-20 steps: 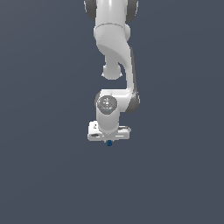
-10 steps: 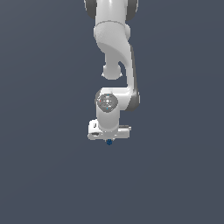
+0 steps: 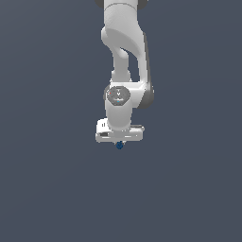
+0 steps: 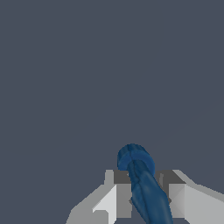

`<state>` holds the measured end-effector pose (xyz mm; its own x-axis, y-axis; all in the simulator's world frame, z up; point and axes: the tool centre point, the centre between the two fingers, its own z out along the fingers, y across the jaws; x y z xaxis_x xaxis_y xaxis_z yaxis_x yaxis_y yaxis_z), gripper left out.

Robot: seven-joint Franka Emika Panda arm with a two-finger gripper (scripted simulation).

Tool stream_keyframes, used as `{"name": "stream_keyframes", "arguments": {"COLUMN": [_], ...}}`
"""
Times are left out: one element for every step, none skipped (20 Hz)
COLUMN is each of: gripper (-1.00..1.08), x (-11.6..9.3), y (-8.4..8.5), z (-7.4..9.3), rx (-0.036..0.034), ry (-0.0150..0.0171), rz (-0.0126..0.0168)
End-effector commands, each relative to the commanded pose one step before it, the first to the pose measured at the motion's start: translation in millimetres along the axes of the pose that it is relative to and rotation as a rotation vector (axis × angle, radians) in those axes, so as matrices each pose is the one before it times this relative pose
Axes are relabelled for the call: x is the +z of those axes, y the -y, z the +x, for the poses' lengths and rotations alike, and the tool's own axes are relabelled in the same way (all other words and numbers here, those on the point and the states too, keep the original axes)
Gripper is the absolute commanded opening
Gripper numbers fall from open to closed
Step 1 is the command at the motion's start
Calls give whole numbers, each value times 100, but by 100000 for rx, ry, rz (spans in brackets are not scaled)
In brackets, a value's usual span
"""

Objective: Pick up the object and move it to a goal position.

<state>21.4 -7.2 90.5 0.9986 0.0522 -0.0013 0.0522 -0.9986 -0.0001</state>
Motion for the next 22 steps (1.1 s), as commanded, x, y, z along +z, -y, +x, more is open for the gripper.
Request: {"name": "stream_keyframes", "arguments": {"gripper": [-100, -100, -100, -100, -100, -100, -100, -100, -100, -100, -100, -100, -100, -100, -100, -100, -100, -100, -100, -100, -100, -100], "x": [-1738, -776, -821, -836, -842, -849, -857, -864, -873, -882, -892, -913, -912, -886, -851, -816, -781, -745, -708, -669, -628, -586], "y": [347, 155, 163, 166, 167, 168, 169, 170, 171, 172, 174, 198, 176, 171, 164, 157, 150, 152, 136, 129, 121, 113], "z": [-806, -375, -396, -401, -402, -404, -405, -407, -408, -410, -412, -416, -414, -400, -381, -362, -342, -322, -302, -282, -262, -242], "rx": [-17, 0, 0, 0, 0, 0, 0, 0, 0, 0, 0, -26, 0, 0, 0, 0, 0, 6, 0, 0, 0, 0], "ry": [-113, 0, 0, 0, 0, 0, 0, 0, 0, 0, 0, -14, 0, 0, 0, 0, 0, 0, 0, 0, 0, 0], "rz": [-3, 0, 0, 0, 0, 0, 0, 0, 0, 0, 0, -39, 0, 0, 0, 0, 0, -49, 0, 0, 0, 0]}}
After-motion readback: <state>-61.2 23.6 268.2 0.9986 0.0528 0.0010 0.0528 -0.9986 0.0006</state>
